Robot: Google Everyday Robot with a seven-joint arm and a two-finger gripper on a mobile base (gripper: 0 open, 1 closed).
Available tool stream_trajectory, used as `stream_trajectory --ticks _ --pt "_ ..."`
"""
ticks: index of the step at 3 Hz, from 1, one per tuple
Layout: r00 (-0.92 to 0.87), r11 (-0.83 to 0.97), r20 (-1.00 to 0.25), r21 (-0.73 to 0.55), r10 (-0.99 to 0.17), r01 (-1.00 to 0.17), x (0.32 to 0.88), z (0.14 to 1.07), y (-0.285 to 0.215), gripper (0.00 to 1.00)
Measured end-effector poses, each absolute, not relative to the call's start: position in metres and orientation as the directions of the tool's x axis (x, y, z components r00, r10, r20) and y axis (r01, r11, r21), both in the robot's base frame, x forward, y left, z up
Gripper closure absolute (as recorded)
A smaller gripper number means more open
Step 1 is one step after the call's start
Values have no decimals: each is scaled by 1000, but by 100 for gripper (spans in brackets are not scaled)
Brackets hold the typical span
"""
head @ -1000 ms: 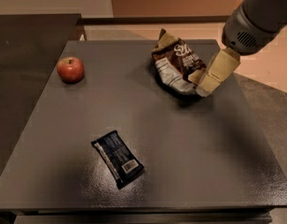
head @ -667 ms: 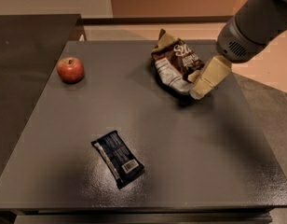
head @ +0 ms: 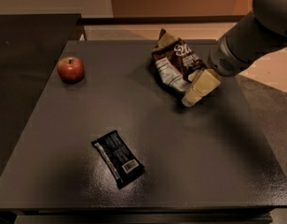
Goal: Move brown chip bag near rxbar blueberry
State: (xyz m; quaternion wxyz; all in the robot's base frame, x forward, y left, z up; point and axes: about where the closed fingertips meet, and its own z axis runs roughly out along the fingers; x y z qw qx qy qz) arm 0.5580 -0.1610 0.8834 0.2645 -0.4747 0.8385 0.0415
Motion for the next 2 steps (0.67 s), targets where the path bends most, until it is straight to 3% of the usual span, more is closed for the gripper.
stream_trajectory --ticks 1,2 --pt "-396 542 -505 -178 -767 -821 564 875 -155 0" --pt "-398 547 -512 -180 -762 -817 569 872 -156 17"
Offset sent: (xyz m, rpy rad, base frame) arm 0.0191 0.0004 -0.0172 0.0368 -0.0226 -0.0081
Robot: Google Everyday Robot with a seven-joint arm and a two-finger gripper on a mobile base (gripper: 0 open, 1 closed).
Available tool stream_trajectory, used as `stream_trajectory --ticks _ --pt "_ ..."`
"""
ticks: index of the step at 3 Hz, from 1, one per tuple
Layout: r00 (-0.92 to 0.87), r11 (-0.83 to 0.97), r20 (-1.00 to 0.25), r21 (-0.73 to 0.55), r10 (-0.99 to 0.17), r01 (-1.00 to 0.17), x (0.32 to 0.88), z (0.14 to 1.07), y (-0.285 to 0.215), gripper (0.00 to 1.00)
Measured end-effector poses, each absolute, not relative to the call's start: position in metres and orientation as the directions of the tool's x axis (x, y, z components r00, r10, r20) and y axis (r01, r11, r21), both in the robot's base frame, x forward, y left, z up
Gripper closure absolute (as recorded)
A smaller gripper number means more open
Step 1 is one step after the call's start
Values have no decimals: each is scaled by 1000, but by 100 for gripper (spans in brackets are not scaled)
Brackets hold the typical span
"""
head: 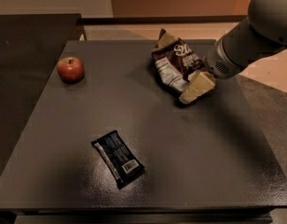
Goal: Move brown chip bag near rxbar blueberry
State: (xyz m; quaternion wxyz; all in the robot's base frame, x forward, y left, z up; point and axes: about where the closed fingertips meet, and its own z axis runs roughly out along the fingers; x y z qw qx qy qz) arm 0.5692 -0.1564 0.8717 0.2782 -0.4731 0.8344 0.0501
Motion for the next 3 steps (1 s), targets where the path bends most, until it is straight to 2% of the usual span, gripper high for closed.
stream_trajectory --ticks 3 --pt "-358 513 -500 -212 -788 -832 562 894 -163 87"
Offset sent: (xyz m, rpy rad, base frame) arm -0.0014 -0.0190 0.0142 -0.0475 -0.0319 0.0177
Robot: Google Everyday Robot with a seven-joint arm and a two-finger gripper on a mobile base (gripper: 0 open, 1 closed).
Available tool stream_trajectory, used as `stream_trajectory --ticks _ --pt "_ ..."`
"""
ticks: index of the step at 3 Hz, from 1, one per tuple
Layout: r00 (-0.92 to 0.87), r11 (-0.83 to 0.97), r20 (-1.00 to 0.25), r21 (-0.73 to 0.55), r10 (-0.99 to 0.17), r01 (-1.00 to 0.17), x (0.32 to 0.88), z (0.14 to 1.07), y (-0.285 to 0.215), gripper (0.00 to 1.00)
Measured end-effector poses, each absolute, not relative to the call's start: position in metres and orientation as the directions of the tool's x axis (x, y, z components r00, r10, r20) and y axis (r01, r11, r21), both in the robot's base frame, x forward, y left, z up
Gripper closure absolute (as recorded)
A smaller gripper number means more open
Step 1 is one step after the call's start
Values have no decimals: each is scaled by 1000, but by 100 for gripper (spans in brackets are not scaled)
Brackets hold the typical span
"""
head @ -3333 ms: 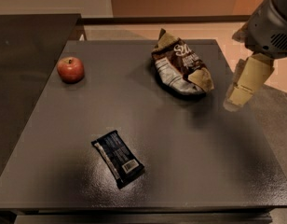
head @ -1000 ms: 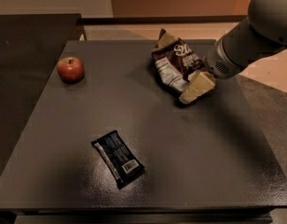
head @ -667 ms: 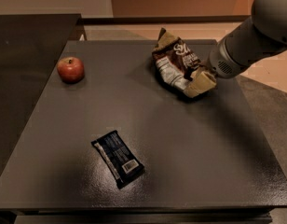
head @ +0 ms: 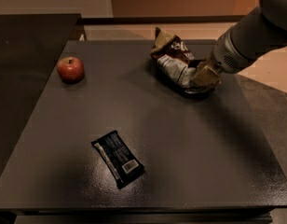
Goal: Move brown chip bag near rxbar blueberry
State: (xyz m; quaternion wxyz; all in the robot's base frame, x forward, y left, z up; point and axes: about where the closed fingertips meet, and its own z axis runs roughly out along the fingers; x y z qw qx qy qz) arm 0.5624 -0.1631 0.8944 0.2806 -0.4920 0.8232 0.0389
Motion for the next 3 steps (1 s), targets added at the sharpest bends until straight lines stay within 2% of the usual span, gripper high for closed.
stream_trajectory --ticks 1,3 --pt "-341 483 -503 -183 -794 -856 546 907 -151 100" --pt "-335 448 -515 -109 -789 -887 493 922 -116 100"
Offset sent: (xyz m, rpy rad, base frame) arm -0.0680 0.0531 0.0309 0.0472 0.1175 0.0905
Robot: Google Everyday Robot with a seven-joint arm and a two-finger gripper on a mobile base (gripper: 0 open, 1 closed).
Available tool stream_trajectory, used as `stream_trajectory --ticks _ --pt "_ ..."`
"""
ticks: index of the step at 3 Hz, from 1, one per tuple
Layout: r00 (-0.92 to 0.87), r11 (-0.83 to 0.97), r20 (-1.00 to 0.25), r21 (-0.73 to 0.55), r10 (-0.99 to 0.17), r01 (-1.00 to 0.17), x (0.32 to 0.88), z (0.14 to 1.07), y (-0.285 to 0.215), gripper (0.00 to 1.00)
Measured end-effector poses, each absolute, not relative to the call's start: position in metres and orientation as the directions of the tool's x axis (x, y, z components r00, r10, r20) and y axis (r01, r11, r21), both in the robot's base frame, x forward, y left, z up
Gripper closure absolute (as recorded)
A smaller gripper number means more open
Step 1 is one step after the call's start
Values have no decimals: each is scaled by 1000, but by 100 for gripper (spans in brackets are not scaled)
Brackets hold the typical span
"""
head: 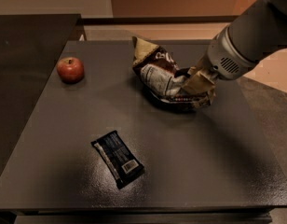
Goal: Move brown chip bag near rxbar blueberry
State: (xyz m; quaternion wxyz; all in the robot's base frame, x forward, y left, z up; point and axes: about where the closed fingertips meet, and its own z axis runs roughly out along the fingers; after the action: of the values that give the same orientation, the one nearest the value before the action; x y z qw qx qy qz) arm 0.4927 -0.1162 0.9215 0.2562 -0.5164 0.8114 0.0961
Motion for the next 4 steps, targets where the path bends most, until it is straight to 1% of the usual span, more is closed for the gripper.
stream_trajectory --ticks 1,2,4 --pt "-338 430 -512 -68 -789 -900 464 914 -110 100" --pt "-339 415 -503 -44 -795 -909 442 902 -107 81" --pt "-328 375 -488 3 -809 -927 411 888 -101 36"
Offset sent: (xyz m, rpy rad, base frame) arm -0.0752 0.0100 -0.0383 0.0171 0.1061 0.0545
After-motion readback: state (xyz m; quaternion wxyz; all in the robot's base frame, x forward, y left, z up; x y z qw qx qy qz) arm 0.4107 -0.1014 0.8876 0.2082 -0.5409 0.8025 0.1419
